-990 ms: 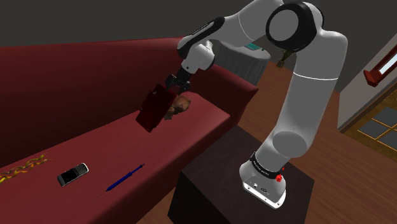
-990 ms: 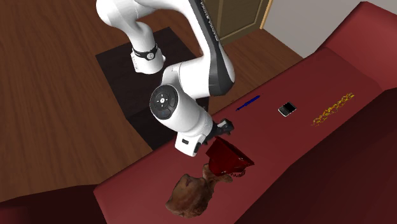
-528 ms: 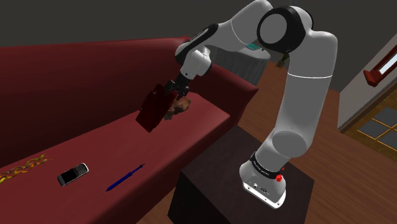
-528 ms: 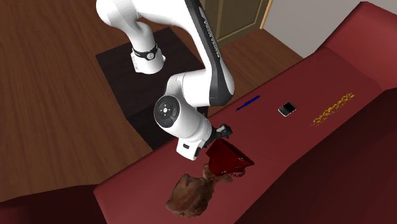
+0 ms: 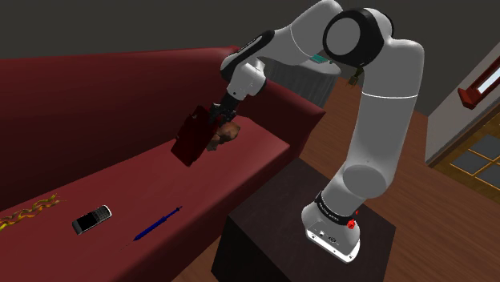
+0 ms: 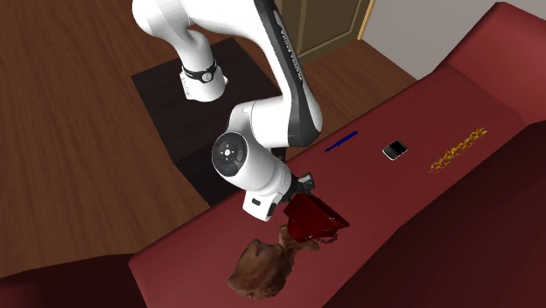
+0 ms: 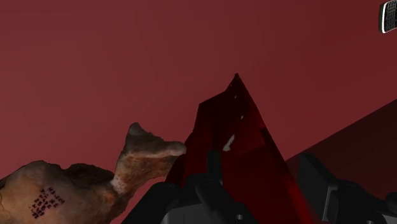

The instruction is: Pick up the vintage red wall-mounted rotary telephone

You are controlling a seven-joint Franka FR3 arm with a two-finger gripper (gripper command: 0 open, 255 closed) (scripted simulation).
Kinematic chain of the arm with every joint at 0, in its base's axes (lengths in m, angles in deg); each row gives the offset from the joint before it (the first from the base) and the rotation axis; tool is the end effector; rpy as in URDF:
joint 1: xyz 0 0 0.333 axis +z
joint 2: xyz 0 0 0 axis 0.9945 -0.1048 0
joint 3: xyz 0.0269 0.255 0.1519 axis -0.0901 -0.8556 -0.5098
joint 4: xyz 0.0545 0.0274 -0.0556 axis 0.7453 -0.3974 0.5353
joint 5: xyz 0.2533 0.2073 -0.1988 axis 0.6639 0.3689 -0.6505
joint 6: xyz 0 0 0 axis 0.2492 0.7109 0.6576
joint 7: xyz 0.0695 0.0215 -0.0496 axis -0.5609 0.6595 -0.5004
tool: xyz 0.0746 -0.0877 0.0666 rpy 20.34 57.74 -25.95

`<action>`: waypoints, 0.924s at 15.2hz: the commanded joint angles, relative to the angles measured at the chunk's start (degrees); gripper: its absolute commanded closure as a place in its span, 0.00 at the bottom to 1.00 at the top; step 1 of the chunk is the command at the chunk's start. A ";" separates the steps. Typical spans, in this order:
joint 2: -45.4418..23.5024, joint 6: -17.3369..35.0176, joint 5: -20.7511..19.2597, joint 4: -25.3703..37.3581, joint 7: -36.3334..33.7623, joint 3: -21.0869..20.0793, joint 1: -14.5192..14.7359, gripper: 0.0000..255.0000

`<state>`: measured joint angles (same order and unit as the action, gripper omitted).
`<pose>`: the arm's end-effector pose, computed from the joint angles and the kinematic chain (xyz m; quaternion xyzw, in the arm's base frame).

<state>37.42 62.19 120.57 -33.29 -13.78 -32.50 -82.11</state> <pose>0.5670 -0.0305 0.1989 -0.9651 0.1407 -0.0435 0.2166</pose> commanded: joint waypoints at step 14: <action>7.07 -5.50 -5.78 -0.28 -6.46 2.02 1.10 1.00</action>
<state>43.76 57.14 115.26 -33.64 -19.66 -30.62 -81.12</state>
